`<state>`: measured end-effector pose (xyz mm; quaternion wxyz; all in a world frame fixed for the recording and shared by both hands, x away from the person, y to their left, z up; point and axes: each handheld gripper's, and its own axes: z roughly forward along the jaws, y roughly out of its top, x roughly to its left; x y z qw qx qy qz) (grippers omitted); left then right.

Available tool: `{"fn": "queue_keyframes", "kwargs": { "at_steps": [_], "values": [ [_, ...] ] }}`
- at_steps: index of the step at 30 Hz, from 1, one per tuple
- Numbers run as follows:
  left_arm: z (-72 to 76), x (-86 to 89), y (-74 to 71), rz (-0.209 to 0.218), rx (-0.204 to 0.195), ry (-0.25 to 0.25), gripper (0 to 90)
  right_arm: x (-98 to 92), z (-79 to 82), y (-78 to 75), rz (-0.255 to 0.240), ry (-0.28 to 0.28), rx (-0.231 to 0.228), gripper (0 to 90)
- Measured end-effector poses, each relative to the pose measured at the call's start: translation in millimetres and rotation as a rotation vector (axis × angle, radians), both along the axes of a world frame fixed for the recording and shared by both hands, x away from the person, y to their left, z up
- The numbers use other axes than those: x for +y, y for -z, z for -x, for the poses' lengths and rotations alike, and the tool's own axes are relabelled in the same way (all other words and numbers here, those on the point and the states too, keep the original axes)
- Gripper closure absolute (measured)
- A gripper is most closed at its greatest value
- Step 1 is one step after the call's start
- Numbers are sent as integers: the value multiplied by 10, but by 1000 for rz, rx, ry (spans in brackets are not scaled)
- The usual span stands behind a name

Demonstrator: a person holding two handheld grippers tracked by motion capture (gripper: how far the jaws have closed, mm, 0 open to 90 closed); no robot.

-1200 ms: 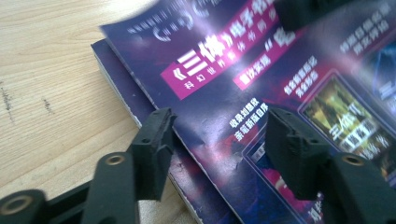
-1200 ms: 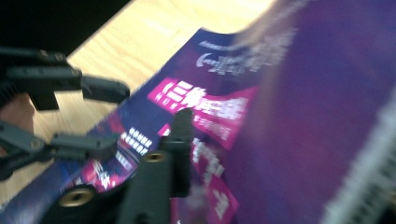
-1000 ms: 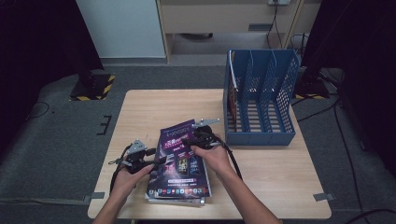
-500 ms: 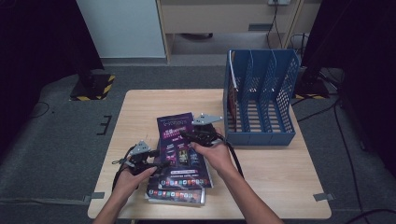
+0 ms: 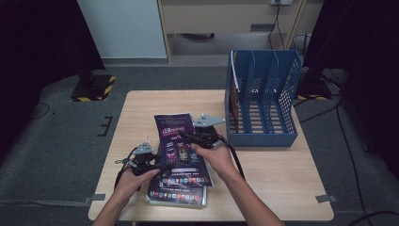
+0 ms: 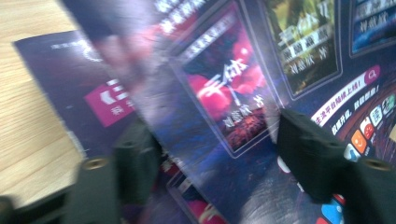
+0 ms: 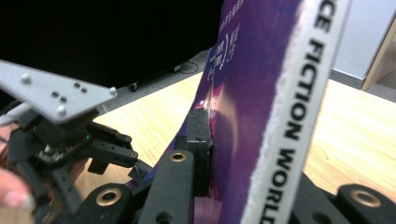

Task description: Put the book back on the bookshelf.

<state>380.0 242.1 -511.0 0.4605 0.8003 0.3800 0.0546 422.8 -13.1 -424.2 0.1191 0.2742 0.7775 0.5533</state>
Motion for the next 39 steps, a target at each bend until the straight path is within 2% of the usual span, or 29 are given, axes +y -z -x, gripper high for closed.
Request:
{"fn": "queue_keyframes", "kwargs": {
  "at_steps": [1,2,6,12,15,18,21,23,31,39],
  "values": [
    [-7,29,-16,2,2,-7,409,2,3,2,-1,-2,-1,815],
    [-7,34,-25,1,7,-12,480,7,8,4,-1,-11,-1,816],
    [-20,59,-56,-2,12,-28,614,10,14,3,3,-17,-8,818],
    [-10,79,-98,1,19,-34,707,-15,5,-3,-5,-23,-3,813],
    [-10,91,-117,7,28,-36,729,-23,3,-9,-2,-29,-3,804],
    [1,97,-138,4,20,-32,747,-34,-10,-22,14,-24,-5,795],
    [30,91,-189,-17,-15,-24,760,-48,-10,-41,34,-11,-11,793],
    [39,93,-219,-19,-34,-27,763,-72,-8,-54,17,-17,-11,794],
    [33,106,-290,-11,-73,-34,772,-126,1,-136,7,-29,-28,794],
    [46,148,-368,12,-118,-52,780,-165,7,-193,-32,-43,-40,797]
  ]
}}
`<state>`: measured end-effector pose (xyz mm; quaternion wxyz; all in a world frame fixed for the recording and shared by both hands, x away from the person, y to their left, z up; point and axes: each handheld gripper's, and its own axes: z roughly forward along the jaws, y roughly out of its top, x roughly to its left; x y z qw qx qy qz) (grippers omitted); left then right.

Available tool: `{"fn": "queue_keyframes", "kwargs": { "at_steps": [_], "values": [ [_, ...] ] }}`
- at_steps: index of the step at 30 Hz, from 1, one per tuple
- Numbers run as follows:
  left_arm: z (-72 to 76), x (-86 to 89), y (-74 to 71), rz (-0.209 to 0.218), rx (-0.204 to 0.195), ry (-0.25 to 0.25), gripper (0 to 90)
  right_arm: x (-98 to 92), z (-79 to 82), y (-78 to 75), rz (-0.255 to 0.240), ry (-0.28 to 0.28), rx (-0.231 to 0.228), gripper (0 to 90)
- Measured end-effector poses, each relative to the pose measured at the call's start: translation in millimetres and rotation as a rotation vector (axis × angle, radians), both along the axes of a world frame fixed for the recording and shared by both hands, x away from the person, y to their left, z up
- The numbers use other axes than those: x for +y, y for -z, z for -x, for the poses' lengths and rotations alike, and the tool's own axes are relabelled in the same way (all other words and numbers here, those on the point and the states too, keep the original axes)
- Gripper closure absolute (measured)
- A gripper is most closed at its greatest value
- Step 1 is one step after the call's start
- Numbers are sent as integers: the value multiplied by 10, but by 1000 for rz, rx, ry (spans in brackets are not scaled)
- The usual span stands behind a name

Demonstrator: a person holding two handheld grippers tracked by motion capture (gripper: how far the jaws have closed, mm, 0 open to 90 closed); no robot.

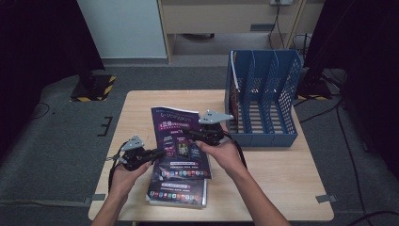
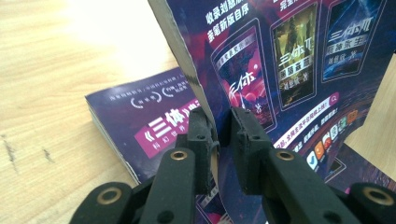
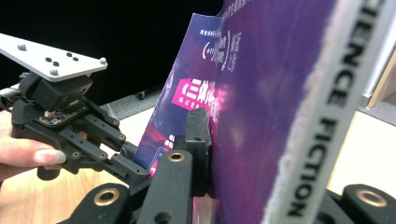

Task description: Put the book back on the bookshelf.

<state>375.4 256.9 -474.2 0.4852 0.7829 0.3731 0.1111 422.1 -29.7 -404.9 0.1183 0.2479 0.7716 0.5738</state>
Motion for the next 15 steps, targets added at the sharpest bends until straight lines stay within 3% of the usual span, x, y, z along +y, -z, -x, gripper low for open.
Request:
{"fn": "queue_keyframes", "kwargs": {
  "at_steps": [15],
  "values": [
    [11,87,-108,16,-57,-6,788,8,21,-118,-12,-37,-36,770]
  ]
}}
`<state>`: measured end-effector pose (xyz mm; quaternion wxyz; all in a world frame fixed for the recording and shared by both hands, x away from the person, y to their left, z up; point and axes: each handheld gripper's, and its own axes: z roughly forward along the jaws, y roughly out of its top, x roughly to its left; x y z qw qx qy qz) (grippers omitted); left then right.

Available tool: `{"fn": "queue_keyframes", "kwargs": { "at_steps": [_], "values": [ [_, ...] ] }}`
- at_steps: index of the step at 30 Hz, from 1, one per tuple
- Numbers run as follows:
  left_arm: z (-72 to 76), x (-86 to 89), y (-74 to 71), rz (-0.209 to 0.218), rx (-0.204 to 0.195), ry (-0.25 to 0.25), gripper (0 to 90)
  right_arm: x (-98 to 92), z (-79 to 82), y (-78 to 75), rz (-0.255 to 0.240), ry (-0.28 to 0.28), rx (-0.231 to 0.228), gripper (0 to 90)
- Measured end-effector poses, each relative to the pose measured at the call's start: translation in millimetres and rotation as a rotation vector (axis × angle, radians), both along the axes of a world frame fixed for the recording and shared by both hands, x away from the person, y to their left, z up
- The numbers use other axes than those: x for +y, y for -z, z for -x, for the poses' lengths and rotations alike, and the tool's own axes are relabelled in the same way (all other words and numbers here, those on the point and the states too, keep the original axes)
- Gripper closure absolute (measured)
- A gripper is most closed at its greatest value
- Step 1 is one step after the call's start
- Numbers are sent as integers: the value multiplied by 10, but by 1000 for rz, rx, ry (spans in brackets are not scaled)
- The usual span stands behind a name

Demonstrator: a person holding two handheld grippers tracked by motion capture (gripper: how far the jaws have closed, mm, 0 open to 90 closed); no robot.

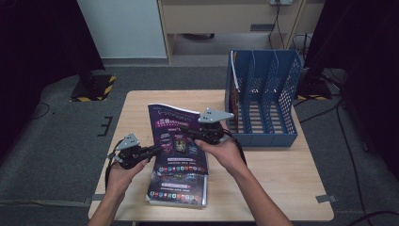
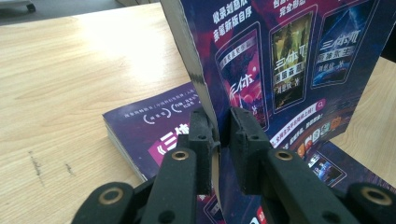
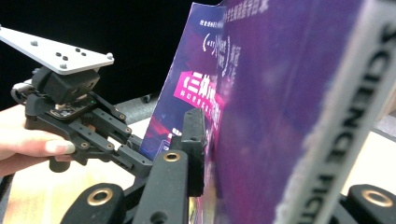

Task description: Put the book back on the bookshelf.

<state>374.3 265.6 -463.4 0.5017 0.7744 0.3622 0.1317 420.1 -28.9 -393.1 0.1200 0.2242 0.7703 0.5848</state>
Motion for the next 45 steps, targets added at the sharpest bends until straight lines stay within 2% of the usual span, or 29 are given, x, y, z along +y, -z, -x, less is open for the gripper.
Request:
{"fn": "queue_keyframes", "kwargs": {
  "at_steps": [8,12,20,23,29,32,33,36,42,45],
  "values": [
    [15,24,-43,-7,-27,5,793,31,7,-88,-32,-33,-26,759],
    [17,26,-50,-5,-34,4,794,41,-2,-129,-17,-34,-33,759],
    [20,45,-66,12,-46,11,800,29,-19,-182,-37,-53,-26,747],
    [21,41,-70,13,-51,15,802,25,-26,-213,-58,-62,-29,740],
    [24,41,-73,9,-54,15,803,34,-32,-243,-70,-76,-33,755],
    [25,41,-75,7,-56,17,803,37,-32,-242,-70,-74,-34,781],
    [25,38,-75,9,-59,18,802,29,-30,-248,-60,-56,-38,819],
    [25,37,-74,9,-59,16,801,24,-30,-248,-60,-48,-38,823],
    [15,51,-55,16,-67,7,765,12,-19,-240,-56,-23,-67,826],
    [6,93,-27,7,-71,-25,740,8,-4,-248,-60,-19,-79,826]
  ]
}}
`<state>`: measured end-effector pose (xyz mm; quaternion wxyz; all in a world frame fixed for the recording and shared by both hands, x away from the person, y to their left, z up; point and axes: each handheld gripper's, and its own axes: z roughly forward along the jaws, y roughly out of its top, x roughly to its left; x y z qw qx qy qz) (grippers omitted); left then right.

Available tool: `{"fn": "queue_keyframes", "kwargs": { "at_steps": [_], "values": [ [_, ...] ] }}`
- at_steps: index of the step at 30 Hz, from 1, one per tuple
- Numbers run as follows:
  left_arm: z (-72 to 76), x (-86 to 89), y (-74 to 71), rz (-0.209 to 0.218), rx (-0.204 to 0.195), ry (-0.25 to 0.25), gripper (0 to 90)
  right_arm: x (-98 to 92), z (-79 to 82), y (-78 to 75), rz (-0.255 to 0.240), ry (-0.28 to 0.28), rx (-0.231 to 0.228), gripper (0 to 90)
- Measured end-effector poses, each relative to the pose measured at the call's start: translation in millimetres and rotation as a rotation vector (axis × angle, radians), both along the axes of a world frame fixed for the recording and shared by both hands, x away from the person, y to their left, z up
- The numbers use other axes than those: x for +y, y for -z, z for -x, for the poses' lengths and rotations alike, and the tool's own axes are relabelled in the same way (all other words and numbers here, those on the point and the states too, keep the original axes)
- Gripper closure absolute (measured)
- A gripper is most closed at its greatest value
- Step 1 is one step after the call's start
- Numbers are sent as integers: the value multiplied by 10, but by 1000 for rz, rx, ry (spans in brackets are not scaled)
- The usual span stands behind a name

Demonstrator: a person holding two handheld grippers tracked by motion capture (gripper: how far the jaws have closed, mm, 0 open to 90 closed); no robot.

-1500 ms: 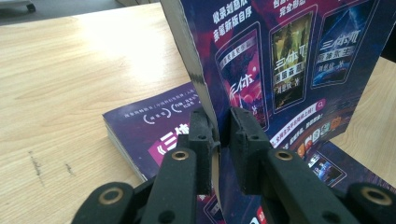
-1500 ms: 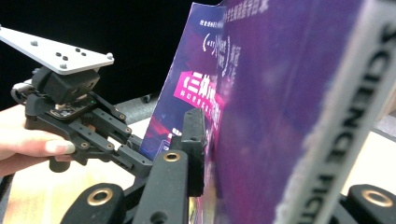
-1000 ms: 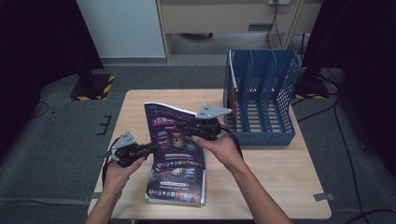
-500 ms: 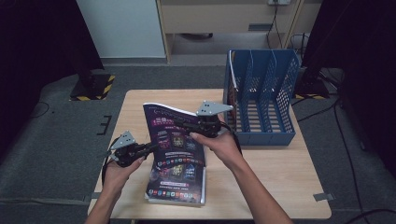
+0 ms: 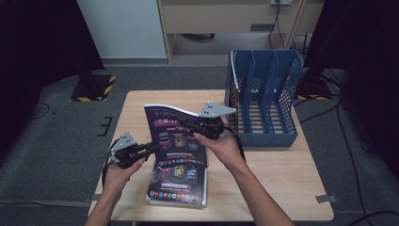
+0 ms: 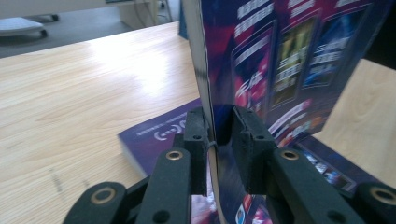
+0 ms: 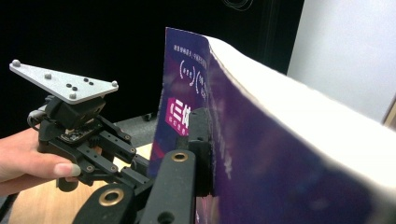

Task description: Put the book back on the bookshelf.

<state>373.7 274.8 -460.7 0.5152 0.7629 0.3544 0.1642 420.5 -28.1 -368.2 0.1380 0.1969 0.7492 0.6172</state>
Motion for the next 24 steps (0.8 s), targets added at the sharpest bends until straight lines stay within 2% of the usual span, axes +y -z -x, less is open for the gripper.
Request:
{"fn": "queue_keyframes", "kwargs": {
  "at_steps": [6,10,12,14,18,20,24],
  "values": [
    [-17,107,60,-7,10,-49,690,-37,-5,-23,-15,17,-11,827],
    [-39,147,104,-25,18,-89,565,-85,-16,-56,-31,41,-22,827],
    [-48,156,129,-49,20,-105,550,-106,-20,-72,-29,49,-27,827],
    [-63,170,161,-69,31,-138,427,-128,-21,-77,-22,62,-31,827],
    [-78,197,189,-93,40,-165,343,-163,-26,-79,-28,74,-34,826],
    [-88,218,212,-86,55,-179,277,-198,-28,-86,-37,82,-34,826],
    [-104,247,243,-91,69,-211,219,-227,-28,-96,-43,89,-33,826]
  ]
}}
